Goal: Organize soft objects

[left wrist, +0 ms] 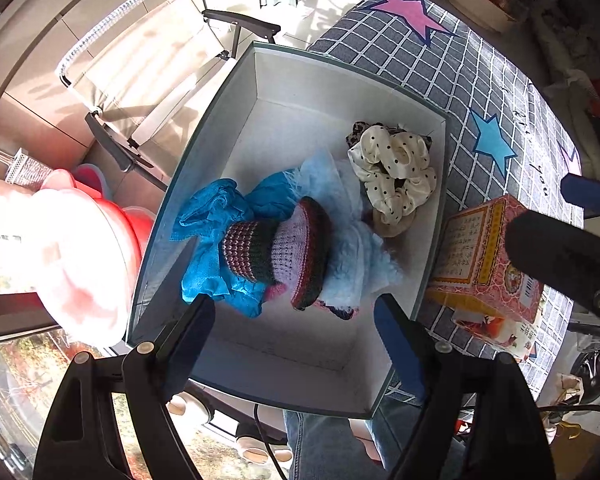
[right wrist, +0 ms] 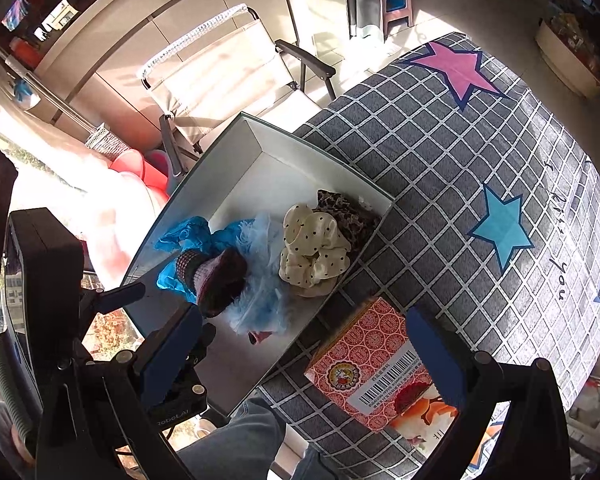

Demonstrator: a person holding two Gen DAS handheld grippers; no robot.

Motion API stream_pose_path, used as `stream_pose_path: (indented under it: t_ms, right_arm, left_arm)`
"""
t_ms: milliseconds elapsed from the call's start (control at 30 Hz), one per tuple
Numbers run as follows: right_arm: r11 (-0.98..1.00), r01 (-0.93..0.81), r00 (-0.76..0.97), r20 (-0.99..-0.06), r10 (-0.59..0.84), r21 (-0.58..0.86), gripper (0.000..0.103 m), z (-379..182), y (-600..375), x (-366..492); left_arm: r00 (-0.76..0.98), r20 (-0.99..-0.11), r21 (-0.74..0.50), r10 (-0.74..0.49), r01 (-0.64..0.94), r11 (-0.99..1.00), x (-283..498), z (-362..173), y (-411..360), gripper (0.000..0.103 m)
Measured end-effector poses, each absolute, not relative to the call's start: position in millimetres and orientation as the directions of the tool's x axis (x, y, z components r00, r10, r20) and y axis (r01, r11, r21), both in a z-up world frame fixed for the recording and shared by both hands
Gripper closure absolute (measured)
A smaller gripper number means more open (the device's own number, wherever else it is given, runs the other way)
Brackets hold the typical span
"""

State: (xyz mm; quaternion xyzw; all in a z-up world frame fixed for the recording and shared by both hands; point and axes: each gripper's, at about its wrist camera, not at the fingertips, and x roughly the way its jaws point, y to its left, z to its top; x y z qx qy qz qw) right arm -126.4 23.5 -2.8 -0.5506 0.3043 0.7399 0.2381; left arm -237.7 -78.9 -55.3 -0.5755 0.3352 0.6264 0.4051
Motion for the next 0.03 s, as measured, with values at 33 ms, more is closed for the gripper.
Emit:
stream_pose_path:
  t_ms: [33]
  right_arm:
    - [-0.702, -0.686, -0.281, -0.960, 0.016, 0.189, 0.000, -3.0, 23.0, -127.0]
  left_arm:
    - [0.002, -0.992, -0.060, 0.126, -0.889, -0.454, -239.3, -54.8, -79.2, 0.019]
